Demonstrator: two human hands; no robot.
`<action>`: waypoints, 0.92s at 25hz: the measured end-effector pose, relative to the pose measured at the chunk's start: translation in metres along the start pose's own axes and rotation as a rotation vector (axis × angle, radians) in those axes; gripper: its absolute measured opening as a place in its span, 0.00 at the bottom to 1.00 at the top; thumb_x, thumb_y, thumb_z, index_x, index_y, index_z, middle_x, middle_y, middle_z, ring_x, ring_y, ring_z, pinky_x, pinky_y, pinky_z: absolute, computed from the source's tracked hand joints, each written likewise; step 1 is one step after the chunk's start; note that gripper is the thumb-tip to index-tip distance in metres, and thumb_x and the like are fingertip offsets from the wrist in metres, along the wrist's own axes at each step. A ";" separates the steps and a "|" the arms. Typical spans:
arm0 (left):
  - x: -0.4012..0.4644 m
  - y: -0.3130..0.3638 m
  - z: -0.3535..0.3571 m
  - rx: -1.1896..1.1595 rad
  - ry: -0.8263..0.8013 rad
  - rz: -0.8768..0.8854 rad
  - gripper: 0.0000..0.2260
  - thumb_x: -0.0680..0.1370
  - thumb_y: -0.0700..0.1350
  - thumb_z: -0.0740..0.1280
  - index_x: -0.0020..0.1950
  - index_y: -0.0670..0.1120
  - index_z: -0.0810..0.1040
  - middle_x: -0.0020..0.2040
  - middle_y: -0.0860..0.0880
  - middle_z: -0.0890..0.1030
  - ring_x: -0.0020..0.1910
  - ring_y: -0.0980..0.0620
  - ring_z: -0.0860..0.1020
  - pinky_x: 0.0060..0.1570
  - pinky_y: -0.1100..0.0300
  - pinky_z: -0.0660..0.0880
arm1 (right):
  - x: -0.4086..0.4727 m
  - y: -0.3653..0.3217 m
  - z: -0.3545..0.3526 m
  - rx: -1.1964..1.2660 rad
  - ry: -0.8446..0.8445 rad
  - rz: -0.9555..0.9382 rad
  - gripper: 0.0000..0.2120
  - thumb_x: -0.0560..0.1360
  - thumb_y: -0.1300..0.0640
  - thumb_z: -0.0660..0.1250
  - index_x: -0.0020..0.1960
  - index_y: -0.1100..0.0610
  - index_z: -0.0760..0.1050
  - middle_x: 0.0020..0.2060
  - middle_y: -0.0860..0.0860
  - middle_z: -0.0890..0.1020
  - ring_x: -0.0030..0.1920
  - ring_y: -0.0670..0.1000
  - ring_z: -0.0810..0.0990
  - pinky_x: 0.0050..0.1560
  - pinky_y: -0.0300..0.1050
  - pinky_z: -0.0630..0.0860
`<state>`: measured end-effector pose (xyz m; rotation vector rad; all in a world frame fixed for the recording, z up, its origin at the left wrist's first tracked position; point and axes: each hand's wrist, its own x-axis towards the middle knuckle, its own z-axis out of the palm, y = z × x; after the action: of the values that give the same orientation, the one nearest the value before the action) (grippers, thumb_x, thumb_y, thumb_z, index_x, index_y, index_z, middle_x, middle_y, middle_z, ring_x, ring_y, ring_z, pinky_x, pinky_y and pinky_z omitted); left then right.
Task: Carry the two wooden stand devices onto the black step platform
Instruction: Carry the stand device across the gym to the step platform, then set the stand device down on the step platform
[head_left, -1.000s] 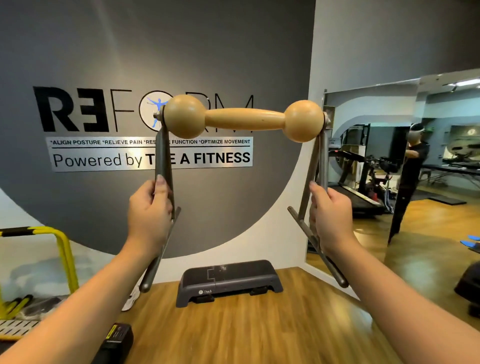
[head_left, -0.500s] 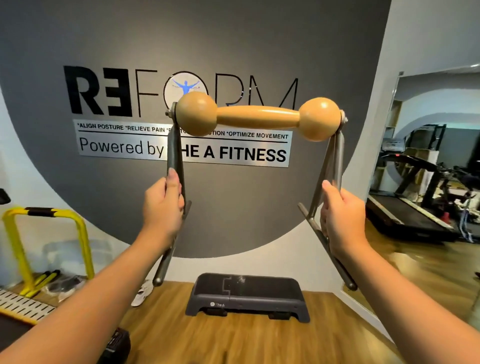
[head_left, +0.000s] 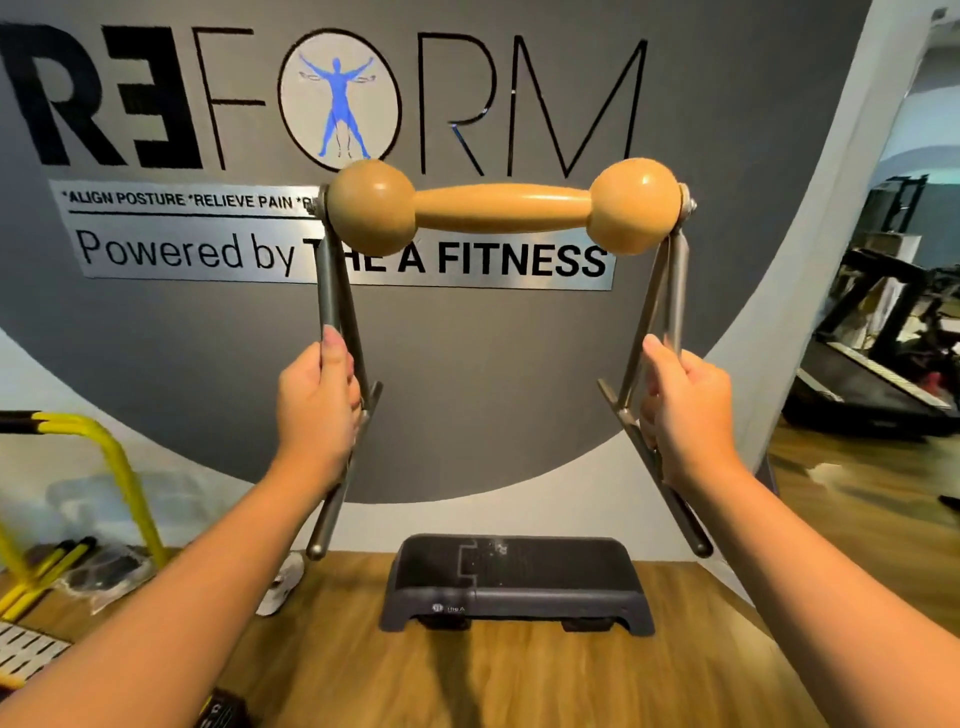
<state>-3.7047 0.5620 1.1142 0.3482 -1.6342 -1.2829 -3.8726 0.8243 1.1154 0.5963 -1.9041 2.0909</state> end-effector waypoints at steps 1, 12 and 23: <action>0.016 -0.015 0.004 -0.003 0.003 0.001 0.21 0.86 0.57 0.54 0.40 0.45 0.69 0.30 0.46 0.66 0.23 0.56 0.64 0.20 0.63 0.62 | 0.013 0.008 0.013 -0.001 -0.017 0.021 0.24 0.74 0.38 0.68 0.39 0.60 0.73 0.33 0.55 0.66 0.33 0.55 0.64 0.34 0.50 0.62; 0.152 -0.220 0.076 -0.062 0.007 -0.057 0.28 0.86 0.56 0.54 0.41 0.32 0.64 0.32 0.39 0.65 0.24 0.53 0.62 0.24 0.57 0.57 | 0.148 0.172 0.115 0.055 -0.198 0.299 0.19 0.80 0.57 0.66 0.34 0.54 0.62 0.26 0.52 0.60 0.24 0.51 0.58 0.30 0.48 0.54; 0.285 -0.430 0.180 0.109 0.006 -0.221 0.28 0.83 0.66 0.53 0.35 0.45 0.70 0.28 0.49 0.70 0.26 0.52 0.68 0.27 0.60 0.65 | 0.303 0.384 0.197 0.036 -0.100 0.412 0.26 0.80 0.63 0.65 0.25 0.51 0.63 0.21 0.49 0.63 0.21 0.48 0.60 0.25 0.40 0.58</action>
<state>-4.1280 0.2892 0.9025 0.6129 -1.7003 -1.3558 -4.2867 0.5587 0.9258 0.3409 -2.2035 2.3813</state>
